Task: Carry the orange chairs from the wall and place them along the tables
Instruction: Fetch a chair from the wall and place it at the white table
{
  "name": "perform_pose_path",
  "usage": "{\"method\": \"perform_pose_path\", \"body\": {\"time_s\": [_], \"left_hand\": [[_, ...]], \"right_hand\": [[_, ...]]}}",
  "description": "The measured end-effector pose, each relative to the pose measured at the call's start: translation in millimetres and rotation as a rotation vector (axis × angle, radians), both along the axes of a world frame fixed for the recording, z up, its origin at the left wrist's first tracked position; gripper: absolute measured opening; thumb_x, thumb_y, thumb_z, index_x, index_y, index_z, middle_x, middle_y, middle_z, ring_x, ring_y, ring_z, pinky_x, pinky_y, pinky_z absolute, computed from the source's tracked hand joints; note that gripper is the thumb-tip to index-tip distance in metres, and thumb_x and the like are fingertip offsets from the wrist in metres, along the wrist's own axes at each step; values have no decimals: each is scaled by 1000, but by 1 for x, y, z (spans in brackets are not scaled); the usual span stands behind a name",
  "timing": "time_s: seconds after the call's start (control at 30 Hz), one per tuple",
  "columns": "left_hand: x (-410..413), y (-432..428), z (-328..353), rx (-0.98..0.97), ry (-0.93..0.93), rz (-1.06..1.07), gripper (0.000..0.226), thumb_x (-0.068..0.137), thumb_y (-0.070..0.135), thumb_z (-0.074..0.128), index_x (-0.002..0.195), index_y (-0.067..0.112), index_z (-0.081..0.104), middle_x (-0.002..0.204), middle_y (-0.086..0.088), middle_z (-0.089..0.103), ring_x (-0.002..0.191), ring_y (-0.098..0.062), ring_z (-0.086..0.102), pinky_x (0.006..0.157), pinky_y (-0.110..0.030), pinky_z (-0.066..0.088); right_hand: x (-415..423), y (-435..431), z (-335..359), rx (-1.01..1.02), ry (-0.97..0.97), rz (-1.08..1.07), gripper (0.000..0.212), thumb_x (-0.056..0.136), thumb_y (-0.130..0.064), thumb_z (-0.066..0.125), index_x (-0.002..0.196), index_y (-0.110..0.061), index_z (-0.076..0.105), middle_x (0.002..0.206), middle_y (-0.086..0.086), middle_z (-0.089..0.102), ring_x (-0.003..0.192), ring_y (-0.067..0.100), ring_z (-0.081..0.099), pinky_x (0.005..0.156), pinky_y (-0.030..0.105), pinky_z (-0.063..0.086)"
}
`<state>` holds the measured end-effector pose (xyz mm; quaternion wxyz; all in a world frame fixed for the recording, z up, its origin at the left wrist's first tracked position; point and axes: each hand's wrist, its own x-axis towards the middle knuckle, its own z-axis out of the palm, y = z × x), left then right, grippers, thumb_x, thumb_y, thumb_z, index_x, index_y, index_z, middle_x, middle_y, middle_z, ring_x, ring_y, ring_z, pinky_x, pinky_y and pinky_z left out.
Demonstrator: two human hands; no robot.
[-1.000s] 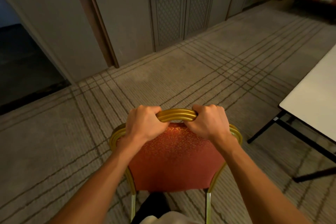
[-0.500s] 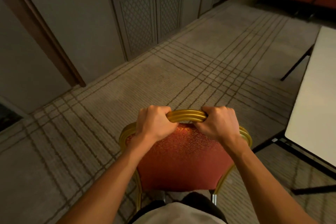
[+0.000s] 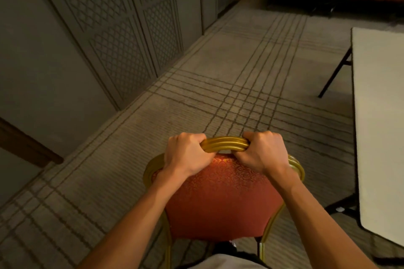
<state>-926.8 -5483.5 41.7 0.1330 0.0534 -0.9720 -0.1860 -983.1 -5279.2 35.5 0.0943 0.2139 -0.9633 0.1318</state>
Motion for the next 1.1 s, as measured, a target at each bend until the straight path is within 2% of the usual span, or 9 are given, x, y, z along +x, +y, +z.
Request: {"method": "perform_pose_path", "body": {"time_s": [0.17,0.3,0.43,0.6,0.7,0.8,0.9,0.97,1.1], "left_hand": [[-109,1,12,10,15,-19,47,77,56,70,53,23,46,62,-4,64,69,-34,64,58,-36,41],[-190,-2,15,26,32,-54,46,78,55,69,56,20,48,53,2,55,58,-26,59,54,-34,41],[-286,-13,5,48,44,-94,47,79,53,71,55,21,48,49,6,47,54,-21,54,53,-31,33],[-412,-25,-17,51,8,-163,45,78,54,69,57,20,50,51,3,50,57,-24,58,53,-33,38],[-487,-25,-9,77,-7,-226,45,77,55,68,57,19,49,54,0,56,60,-27,60,53,-34,40],[-563,-22,3,59,11,-299,43,76,54,68,58,20,50,58,-2,60,63,-29,62,55,-35,42],[-627,-15,8,36,45,-361,42,75,52,69,57,21,48,59,-3,62,64,-31,62,53,-32,34],[-671,-9,7,8,76,-406,42,75,51,70,60,18,50,58,-3,61,61,-30,61,53,-30,29],[-757,13,-11,-8,84,-472,40,74,50,70,59,20,48,57,-2,61,59,-30,60,52,-31,32]], "right_hand": [[-106,2,17,-13,-4,-11,42,82,-57,62,60,-26,44,64,5,67,67,33,65,60,32,36],[-182,2,25,-15,-3,-31,41,82,-57,62,61,-27,44,61,1,64,64,31,64,60,33,39],[-273,-7,17,-2,-14,-59,38,82,-57,61,63,-28,46,65,2,67,66,32,65,63,34,43],[-381,-16,-5,-27,-4,-146,46,82,-63,60,56,-31,39,61,-2,65,60,27,63,61,33,48],[-439,-16,0,-42,2,-212,47,80,-69,49,58,-27,50,57,-5,61,55,22,61,58,31,47],[-496,-10,12,-35,64,-289,43,81,-58,65,57,-26,47,55,-4,61,54,26,62,56,29,38],[-547,-6,14,-54,119,-327,45,81,-56,68,56,-29,44,51,-6,57,48,24,58,57,26,32],[-585,2,12,-55,105,-359,44,82,-59,66,57,-28,47,51,-7,57,47,23,58,56,26,34],[-661,25,-8,-65,53,-407,42,82,-60,63,60,-25,54,54,-5,60,52,24,60,56,31,46]]}}
